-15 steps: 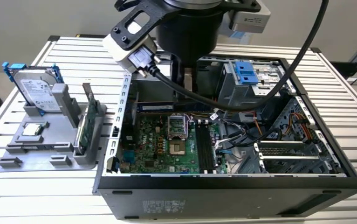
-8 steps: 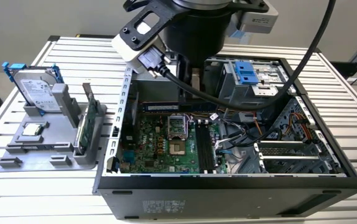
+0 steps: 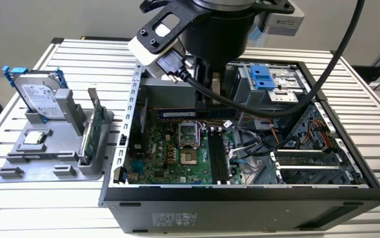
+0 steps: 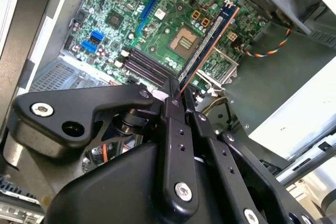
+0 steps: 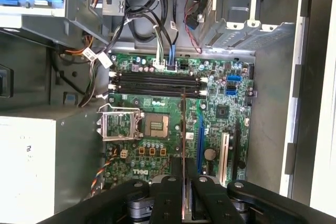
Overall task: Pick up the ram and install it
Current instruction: 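Pick up the ram and move it above insertion slot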
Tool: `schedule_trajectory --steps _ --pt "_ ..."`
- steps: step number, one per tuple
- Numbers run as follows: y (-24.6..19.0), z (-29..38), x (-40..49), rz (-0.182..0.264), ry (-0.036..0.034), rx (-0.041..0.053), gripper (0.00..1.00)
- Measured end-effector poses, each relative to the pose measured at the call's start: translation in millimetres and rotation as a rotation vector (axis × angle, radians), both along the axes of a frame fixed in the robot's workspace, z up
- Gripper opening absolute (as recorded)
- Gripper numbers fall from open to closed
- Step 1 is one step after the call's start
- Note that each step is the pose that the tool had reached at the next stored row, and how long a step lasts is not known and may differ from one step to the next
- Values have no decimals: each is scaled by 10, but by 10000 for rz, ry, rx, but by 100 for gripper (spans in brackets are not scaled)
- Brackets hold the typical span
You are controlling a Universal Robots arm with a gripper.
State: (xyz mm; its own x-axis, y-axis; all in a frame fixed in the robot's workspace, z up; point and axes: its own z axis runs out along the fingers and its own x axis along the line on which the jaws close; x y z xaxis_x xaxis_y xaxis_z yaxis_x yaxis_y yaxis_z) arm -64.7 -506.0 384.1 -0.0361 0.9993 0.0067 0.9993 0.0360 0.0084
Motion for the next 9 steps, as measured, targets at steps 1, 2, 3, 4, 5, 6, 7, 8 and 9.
schedule_trajectory --steps 1,2,3,4,5,6,7,8,9 --pt "0 0 11 0 0 0 0" --pt "0 0 23 0 0 0 0" --pt "0 0 34 0 0 0 0" --pt "0 0 45 0 0 0 0" --pt "0 0 57 0 1 0 0" --pt "0 0 68 0 0 0 0" --pt "0 0 80 1 0 0 0" --pt "0 0 91 0 1 0 0" --pt "0 0 103 0 0 0 0"
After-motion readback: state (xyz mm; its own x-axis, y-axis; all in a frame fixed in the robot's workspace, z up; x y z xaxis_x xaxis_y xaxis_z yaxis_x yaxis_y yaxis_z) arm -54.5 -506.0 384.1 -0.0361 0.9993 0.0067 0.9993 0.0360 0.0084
